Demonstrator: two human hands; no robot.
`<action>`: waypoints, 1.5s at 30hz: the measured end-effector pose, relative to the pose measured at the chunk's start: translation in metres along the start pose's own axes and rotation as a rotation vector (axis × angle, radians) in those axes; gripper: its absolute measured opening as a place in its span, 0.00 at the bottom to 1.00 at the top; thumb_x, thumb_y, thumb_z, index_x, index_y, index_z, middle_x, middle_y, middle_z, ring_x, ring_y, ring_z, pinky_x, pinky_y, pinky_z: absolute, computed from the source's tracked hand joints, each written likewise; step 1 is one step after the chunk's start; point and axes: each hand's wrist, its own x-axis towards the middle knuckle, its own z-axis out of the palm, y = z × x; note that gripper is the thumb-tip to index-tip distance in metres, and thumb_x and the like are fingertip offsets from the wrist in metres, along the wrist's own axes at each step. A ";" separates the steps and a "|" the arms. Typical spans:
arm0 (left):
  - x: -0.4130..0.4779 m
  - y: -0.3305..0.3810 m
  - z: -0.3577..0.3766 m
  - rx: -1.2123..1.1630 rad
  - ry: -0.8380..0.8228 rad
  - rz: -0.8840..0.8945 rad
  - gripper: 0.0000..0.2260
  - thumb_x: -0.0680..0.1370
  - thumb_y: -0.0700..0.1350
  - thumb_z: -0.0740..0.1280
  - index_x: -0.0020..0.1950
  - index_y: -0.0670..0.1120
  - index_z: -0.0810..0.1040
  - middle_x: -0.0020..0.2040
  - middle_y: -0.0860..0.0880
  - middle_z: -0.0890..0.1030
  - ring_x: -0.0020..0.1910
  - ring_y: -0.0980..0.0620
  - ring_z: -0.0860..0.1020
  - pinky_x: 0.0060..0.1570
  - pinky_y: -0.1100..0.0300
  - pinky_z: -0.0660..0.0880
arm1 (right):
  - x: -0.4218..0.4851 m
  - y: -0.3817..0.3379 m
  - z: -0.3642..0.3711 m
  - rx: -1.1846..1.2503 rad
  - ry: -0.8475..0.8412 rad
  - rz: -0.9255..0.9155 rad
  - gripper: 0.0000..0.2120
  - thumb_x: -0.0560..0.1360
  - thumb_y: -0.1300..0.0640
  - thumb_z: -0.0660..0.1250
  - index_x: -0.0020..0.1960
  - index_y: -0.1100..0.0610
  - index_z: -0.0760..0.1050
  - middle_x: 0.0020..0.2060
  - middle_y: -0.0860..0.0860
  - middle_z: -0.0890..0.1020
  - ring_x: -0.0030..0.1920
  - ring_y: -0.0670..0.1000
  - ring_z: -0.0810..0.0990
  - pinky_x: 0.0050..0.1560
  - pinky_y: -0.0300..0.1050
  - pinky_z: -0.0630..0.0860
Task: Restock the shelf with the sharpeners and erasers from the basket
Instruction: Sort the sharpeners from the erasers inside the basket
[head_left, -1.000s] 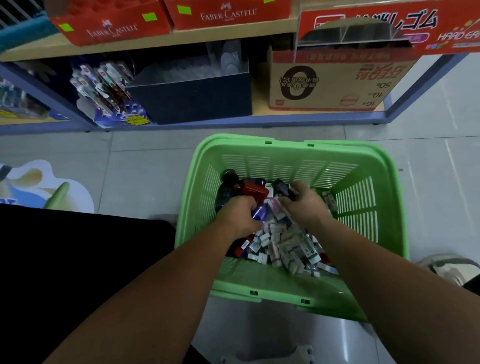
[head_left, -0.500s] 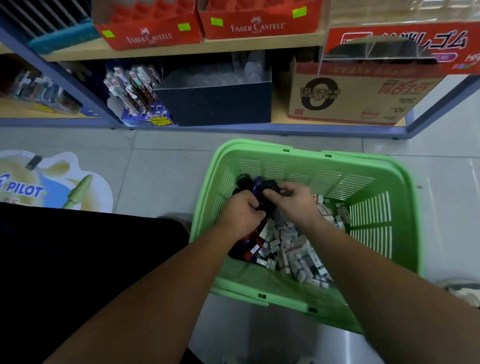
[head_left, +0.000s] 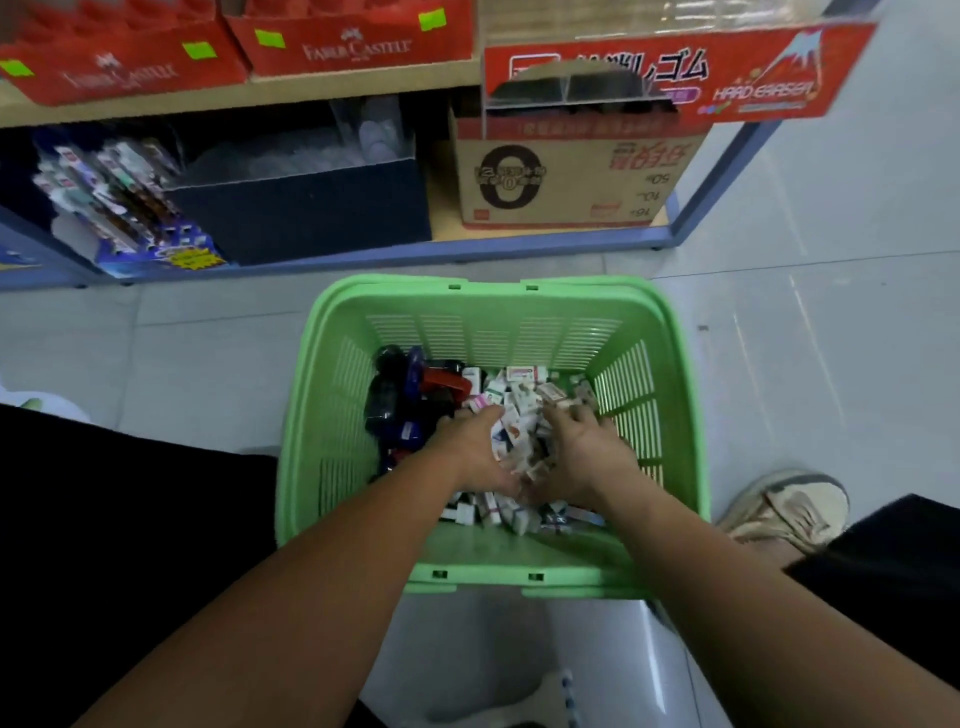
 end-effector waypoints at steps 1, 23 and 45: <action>0.000 0.003 0.000 0.001 -0.038 -0.027 0.56 0.66 0.55 0.83 0.84 0.59 0.51 0.82 0.41 0.55 0.80 0.37 0.57 0.75 0.42 0.66 | 0.001 0.002 0.004 0.015 -0.024 0.009 0.64 0.63 0.37 0.83 0.85 0.42 0.44 0.85 0.51 0.48 0.81 0.65 0.56 0.77 0.67 0.64; 0.027 0.007 0.009 -0.140 -0.061 -0.080 0.59 0.60 0.52 0.85 0.80 0.66 0.51 0.79 0.46 0.60 0.76 0.39 0.63 0.70 0.40 0.71 | 0.024 0.015 0.004 0.452 0.010 0.101 0.50 0.67 0.59 0.84 0.81 0.44 0.61 0.76 0.56 0.60 0.70 0.64 0.74 0.67 0.58 0.79; 0.028 0.021 0.008 -0.495 0.049 -0.008 0.25 0.67 0.40 0.79 0.62 0.50 0.78 0.49 0.48 0.85 0.44 0.48 0.85 0.37 0.52 0.84 | 0.037 0.018 -0.003 0.889 0.070 0.081 0.26 0.78 0.63 0.73 0.71 0.52 0.66 0.61 0.54 0.79 0.54 0.55 0.84 0.54 0.59 0.85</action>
